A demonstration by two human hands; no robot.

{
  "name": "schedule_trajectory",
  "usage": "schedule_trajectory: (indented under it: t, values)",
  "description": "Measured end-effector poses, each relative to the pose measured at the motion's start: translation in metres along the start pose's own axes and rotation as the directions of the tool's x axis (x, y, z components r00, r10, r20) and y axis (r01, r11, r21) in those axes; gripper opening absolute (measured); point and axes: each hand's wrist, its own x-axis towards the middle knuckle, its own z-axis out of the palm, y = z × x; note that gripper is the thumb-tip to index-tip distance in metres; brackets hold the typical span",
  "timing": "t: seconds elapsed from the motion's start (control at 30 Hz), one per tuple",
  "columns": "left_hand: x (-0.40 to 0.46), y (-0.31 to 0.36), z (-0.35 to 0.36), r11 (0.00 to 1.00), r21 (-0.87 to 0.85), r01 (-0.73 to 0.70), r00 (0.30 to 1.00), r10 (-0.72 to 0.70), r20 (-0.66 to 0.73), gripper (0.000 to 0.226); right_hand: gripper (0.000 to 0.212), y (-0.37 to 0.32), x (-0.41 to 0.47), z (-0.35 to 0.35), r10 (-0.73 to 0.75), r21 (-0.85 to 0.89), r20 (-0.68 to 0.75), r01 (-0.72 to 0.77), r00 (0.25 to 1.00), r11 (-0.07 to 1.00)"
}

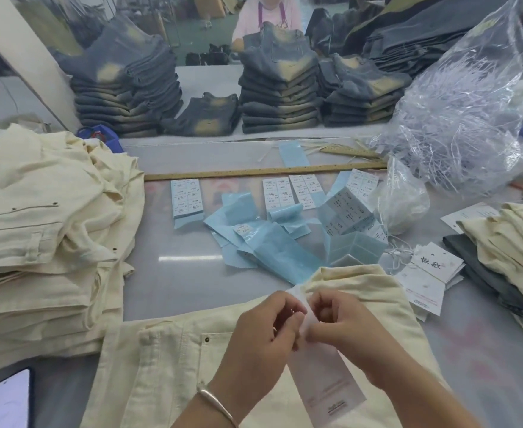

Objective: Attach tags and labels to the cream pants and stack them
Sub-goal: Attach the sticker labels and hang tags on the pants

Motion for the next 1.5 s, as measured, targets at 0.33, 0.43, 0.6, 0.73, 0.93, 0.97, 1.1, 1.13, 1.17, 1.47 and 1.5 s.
schedule_trajectory:
  t: [0.33, 0.43, 0.6, 0.73, 0.93, 0.97, 1.1, 1.13, 1.17, 1.47, 1.5]
  values:
    - [0.115, -0.106, -0.082, 0.846, 0.433, 0.311, 0.921, -0.155, -0.358, 0.015, 0.018, 0.037, 0.085, 0.0, 0.26, 0.03, -0.395, -0.27, 0.881, 0.962]
    - [0.161, -0.127, -0.085, 0.83, 0.471, 0.3, 0.901, -0.084, -0.426, 0.012, 0.023, 0.022, 0.106, 0.006, 0.221, 0.099, -0.431, -0.197, 0.875, 0.975]
    - [0.227, -0.15, -0.075, 0.821, 0.519, 0.236, 0.946, -0.071, -0.317, 0.017, 0.03, 0.006, 0.156, 0.015, -0.02, -0.273, -0.408, -0.101, 0.913, 0.957]
    - [0.25, -0.164, -0.074, 0.703, 0.675, 0.222, 0.973, -0.116, -0.199, 0.025, 0.044, 0.007, 0.213, 0.028, -0.065, -0.484, -0.241, -0.062, 0.968, 0.873]
    - [0.249, -0.18, -0.084, 0.686, 0.704, 0.184, 0.982, -0.102, -0.157, 0.041, 0.072, 0.017, 0.266, 0.036, 0.174, -0.695, -0.097, -0.192, 0.98, 0.693]
    - [0.247, -0.182, -0.085, 0.704, 0.69, 0.167, 0.984, -0.079, -0.158, 0.04, 0.072, 0.02, 0.267, 0.036, 0.214, -0.711, -0.096, -0.217, 0.972, 0.669]
    - [0.248, -0.185, -0.085, 0.689, 0.714, 0.126, 0.986, -0.01, -0.164, 0.024, 0.072, 0.03, 0.265, 0.035, 0.213, -0.736, -0.137, -0.243, 0.967, 0.631]
    - [0.248, -0.185, -0.083, 0.699, 0.702, 0.134, 0.982, 0.003, -0.19, 0.022, 0.071, 0.031, 0.264, 0.035, 0.196, -0.742, -0.141, -0.235, 0.97, 0.628]
    - [0.248, -0.184, -0.08, 0.712, 0.686, 0.149, 0.975, 0.009, -0.22, 0.021, 0.071, 0.033, 0.264, 0.035, 0.184, -0.741, -0.143, -0.229, 0.972, 0.632]
    - [0.253, -0.183, -0.072, 0.791, 0.567, 0.229, 0.936, -0.019, -0.351, 0.014, 0.074, 0.038, 0.26, 0.036, 0.165, -0.684, -0.189, -0.25, 0.968, 0.686]
    - [0.253, -0.183, -0.072, 0.783, 0.576, 0.235, 0.935, -0.02, -0.355, 0.013, 0.074, 0.038, 0.259, 0.036, 0.164, -0.68, -0.191, -0.252, 0.968, 0.689]
